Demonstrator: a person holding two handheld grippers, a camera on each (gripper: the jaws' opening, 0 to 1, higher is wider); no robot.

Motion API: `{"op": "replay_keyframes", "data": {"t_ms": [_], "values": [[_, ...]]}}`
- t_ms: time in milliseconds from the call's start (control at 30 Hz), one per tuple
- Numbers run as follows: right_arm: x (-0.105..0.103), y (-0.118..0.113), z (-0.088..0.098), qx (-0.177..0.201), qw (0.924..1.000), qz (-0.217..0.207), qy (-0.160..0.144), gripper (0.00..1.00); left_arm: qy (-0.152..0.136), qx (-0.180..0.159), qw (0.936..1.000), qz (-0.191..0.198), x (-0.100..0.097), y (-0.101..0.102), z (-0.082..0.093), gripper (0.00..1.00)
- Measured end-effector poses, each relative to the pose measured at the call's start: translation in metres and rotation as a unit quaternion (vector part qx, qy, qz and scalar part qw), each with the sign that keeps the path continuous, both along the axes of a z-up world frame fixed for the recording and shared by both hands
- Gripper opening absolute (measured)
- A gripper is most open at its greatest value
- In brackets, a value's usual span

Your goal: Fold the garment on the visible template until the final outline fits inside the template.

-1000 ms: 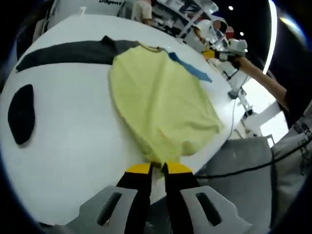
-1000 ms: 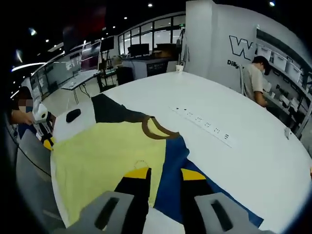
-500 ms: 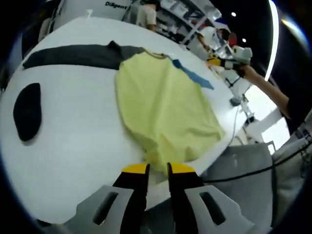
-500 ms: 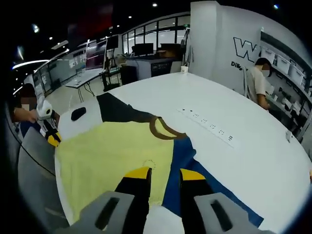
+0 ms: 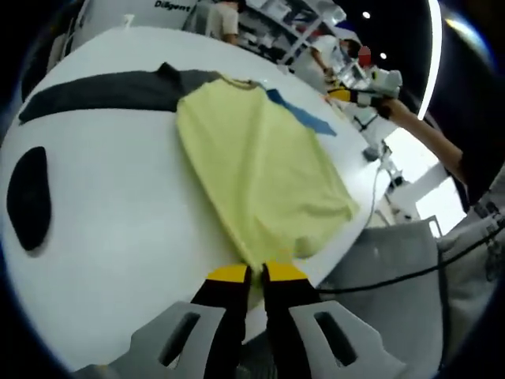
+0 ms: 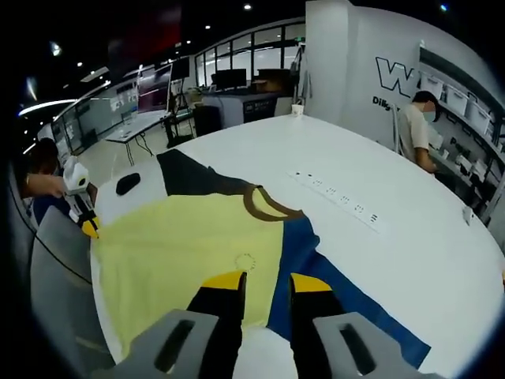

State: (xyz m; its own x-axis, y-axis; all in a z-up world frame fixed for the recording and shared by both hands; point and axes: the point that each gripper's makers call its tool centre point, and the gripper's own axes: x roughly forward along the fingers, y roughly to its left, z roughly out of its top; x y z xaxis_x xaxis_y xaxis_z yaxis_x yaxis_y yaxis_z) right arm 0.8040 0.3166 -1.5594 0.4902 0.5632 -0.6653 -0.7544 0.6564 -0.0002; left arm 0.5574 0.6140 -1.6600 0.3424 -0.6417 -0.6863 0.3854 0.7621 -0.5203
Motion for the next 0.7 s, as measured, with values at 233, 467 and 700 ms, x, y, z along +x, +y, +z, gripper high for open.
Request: {"op": "replay_keyframes", "data": {"t_ms": [233,467,700], "values": [[-0.005,0.005,-0.004,0.004,1.0000,0.000,0.007,0.15,0.006,-0.012,0.9999,-0.005,-0.015,0.001,0.008,0.04],[-0.007,0.009,-0.002,0.004,1.0000,0.004,0.006,0.15,0.034,-0.004,0.9990,0.029,-0.015,0.016,0.000,0.02],[-0.007,0.009,0.005,0.024,0.9997,-0.006,0.001,0.16,0.046,0.087,0.9933,0.061,-0.013,0.051,-0.009,0.10]]}}
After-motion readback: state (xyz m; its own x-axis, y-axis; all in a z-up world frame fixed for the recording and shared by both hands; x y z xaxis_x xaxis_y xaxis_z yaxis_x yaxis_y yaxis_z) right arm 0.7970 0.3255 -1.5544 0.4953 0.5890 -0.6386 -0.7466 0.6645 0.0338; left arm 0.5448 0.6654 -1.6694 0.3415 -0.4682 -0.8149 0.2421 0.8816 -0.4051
